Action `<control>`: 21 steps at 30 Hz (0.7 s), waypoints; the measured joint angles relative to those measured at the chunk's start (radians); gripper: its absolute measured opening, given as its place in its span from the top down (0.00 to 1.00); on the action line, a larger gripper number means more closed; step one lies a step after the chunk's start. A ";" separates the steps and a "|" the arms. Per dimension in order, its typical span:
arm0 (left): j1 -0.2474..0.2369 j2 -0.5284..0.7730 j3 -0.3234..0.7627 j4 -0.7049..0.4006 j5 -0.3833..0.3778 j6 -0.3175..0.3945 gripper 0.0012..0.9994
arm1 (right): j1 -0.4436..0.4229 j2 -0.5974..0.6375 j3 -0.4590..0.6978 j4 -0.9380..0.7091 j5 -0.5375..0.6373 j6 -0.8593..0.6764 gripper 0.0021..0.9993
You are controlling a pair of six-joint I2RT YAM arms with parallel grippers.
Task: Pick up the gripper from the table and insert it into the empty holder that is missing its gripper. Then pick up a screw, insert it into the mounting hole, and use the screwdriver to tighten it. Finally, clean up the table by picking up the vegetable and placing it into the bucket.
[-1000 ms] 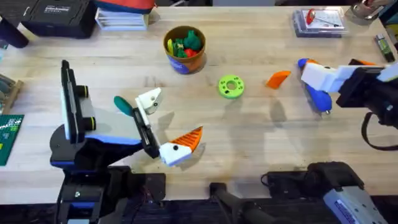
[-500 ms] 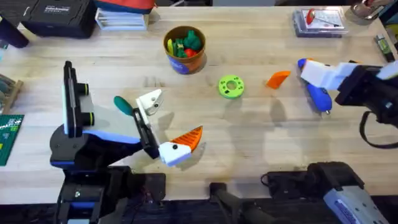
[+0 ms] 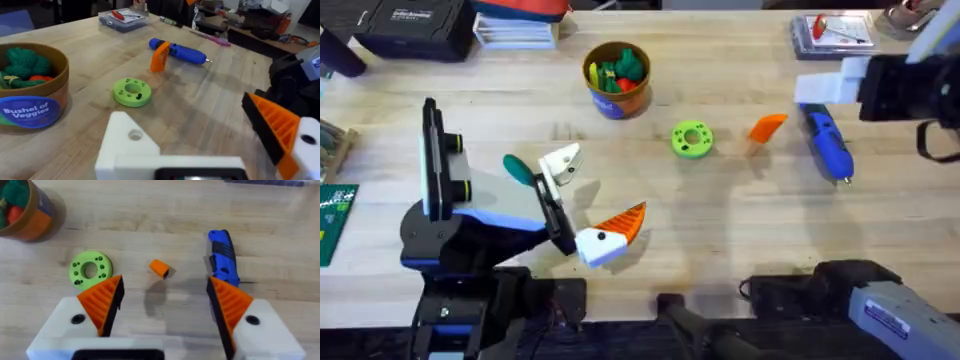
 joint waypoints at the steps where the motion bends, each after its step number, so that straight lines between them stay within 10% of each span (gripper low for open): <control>1: 0.000 0.000 0.000 0.000 0.000 0.000 0.01 | 0.000 0.014 0.006 -0.001 0.000 -0.011 0.01; 13: 0.000 0.000 0.000 0.000 0.000 0.000 0.01 | 0.000 0.286 0.011 -0.065 -0.001 -0.081 0.01; 21: 0.000 0.000 0.000 0.000 0.000 -0.003 0.01 | 0.002 0.384 0.011 -0.012 -0.027 -0.509 0.01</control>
